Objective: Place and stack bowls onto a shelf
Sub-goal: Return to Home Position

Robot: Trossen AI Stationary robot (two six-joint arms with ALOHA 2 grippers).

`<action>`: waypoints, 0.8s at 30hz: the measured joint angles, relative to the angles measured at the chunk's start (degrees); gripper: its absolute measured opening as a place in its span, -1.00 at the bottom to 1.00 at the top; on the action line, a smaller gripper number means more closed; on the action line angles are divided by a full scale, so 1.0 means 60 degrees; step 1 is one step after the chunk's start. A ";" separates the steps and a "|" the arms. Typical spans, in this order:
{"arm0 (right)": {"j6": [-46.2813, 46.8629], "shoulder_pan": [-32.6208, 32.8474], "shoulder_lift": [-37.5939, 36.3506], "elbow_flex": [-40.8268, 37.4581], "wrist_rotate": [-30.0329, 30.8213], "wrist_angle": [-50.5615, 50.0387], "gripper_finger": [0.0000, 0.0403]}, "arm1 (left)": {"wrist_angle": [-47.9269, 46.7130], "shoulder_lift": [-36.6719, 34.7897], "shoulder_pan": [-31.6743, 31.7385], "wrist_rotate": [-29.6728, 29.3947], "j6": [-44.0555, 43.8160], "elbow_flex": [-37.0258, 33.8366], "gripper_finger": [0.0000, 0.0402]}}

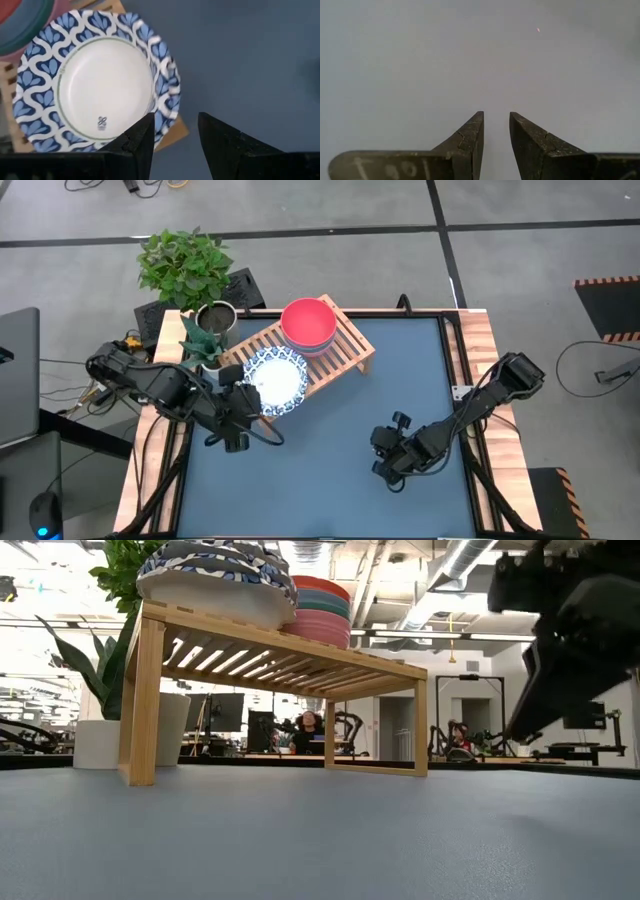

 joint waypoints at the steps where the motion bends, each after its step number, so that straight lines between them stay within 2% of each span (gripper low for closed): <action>1: -0.0166 -0.0025 -0.0026 0.0035 0.0000 0.0083 -0.41 | 0.0135 -0.0026 -0.0019 -0.0010 -0.0197 0.0000 -0.31; 7: -0.1392 -0.0061 -0.0624 0.0473 0.0007 0.0131 -0.41 | 0.1091 -0.0032 -0.0027 -0.0228 -0.1016 0.0007 -0.31; 12: -0.3198 -0.0038 -0.1557 0.1024 0.0080 0.0186 -0.41 | 0.1964 -0.0032 -0.0028 -0.0325 -0.1098 0.0007 -0.31; 20: -0.6155 0.0676 -0.3325 0.1848 0.0012 -0.0207 -0.41 | 0.2177 -0.0029 -0.0060 0.0104 -0.0660 0.0007 -0.31; 24: -0.6219 0.0979 -0.4209 0.1866 0.0271 -0.0931 -0.41 | 0.3056 -0.0034 -0.0056 -0.0303 0.0500 0.0006 -0.31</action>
